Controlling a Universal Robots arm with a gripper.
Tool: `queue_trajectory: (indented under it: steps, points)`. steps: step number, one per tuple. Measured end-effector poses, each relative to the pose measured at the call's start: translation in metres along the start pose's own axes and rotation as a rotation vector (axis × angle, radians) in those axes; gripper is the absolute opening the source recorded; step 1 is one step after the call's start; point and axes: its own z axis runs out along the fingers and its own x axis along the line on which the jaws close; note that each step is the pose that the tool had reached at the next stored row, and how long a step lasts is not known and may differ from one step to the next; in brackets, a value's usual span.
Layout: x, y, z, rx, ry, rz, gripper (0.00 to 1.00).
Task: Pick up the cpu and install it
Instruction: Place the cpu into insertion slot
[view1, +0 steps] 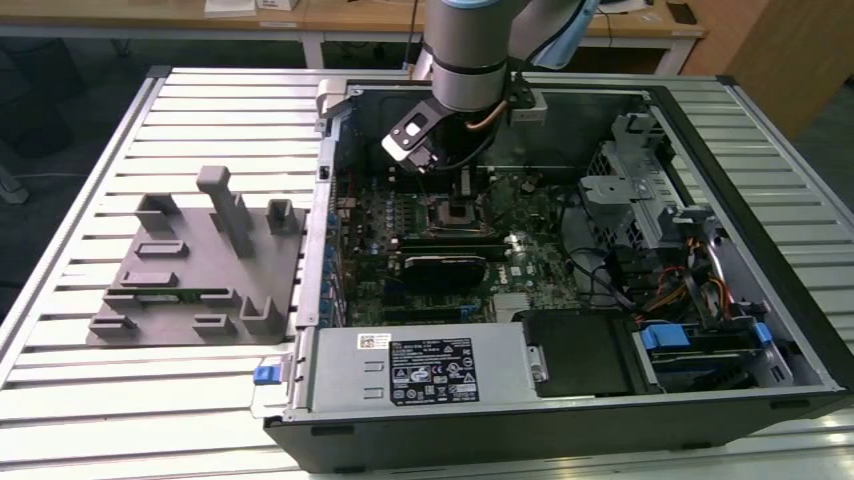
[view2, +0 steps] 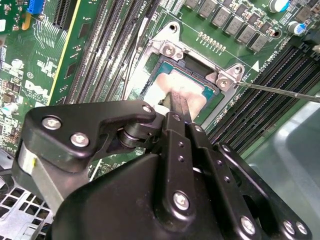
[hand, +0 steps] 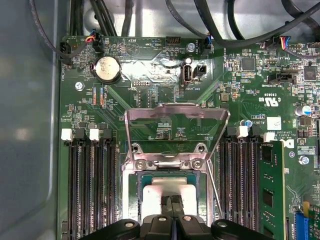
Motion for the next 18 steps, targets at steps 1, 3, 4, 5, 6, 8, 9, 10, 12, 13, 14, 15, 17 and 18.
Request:
queue_trajectory:
  steps: [1, 3, 4, 5, 6, 8, 9, 10, 12, 13, 14, 15, 17, 18]
  points:
    - [0.0000, 0.0000, 0.0000, 0.0000, 0.0000, 0.000, 0.11]
    - [0.0001, 0.0000, 0.0001, -0.0001, 0.0002, 0.000, 0.11]
    - [0.0000, 0.0000, 0.0002, -0.0001, 0.0002, 0.000, 0.11]
    - [0.0000, 0.0000, 0.0004, 0.0000, 0.0001, 0.000, 0.11]
    - [0.0000, 0.0000, 0.0004, 0.0000, 0.0000, 0.000, 0.11]
    - [0.0001, 0.0000, 0.0005, 0.0000, 0.0000, 0.000, 0.11]
    - [0.0001, 0.0000, 0.0006, 0.0000, 0.0000, 0.000, 0.11]
    - [0.0001, 0.0000, 0.0006, -0.0001, 0.0002, 0.000, 0.11]
    - [0.0002, 0.0002, -0.0005, -0.0011, 0.0016, 0.000, 0.11]
    - [0.0001, 0.0002, -0.0017, -0.0008, 0.0013, 0.000, 0.11]
    - [-0.0001, 0.0002, -0.0034, -0.0003, 0.0004, 0.000, 0.11]
    - [-0.0002, 0.0002, -0.0051, -0.0003, 0.0004, 0.000, 0.11]
    - [-0.0005, 0.0004, -0.0094, -0.0002, 0.0004, 0.000, 0.11]
    - [-0.0006, 0.0005, -0.0122, -0.0001, 0.0002, 0.000, 0.11]
